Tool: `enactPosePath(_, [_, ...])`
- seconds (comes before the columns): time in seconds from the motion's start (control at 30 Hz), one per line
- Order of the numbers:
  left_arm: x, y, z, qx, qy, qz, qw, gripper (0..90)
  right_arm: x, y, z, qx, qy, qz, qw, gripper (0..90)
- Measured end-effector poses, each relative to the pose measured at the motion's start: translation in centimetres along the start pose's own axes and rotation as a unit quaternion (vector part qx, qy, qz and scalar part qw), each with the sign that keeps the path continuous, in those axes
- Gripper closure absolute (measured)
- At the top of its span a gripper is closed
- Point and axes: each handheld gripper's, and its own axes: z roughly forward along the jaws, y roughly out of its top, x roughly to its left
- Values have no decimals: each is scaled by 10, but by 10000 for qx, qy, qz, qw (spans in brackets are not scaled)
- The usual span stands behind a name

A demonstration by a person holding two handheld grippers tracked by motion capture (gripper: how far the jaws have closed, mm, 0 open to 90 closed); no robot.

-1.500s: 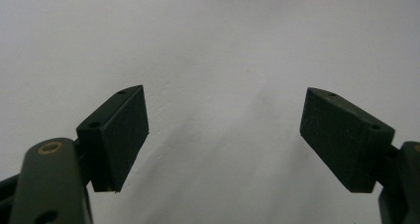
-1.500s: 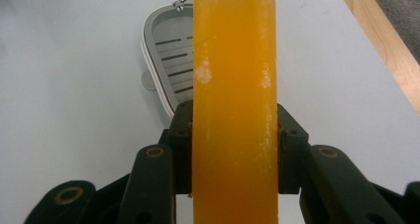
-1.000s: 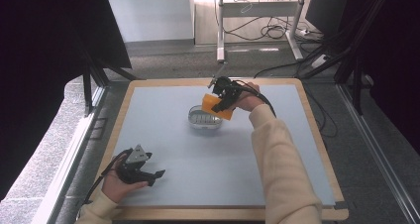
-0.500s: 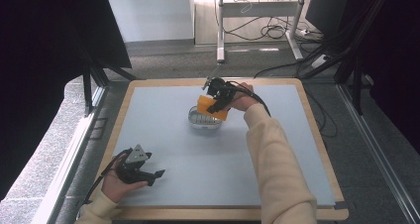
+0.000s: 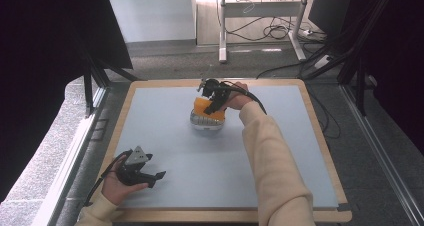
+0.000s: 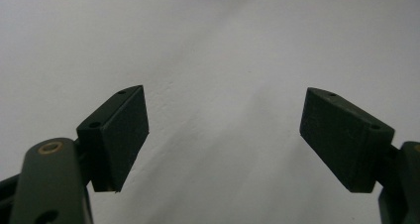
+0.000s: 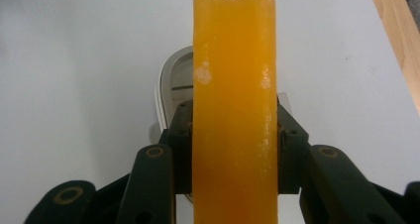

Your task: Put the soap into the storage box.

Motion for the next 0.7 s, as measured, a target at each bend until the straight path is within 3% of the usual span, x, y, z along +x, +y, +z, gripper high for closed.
enactPosePath(0.7, [1, -1, -1, 3, -17, -15, 10000, 190, -8, 6, 26, 272, 114, -410, 9987, 615])
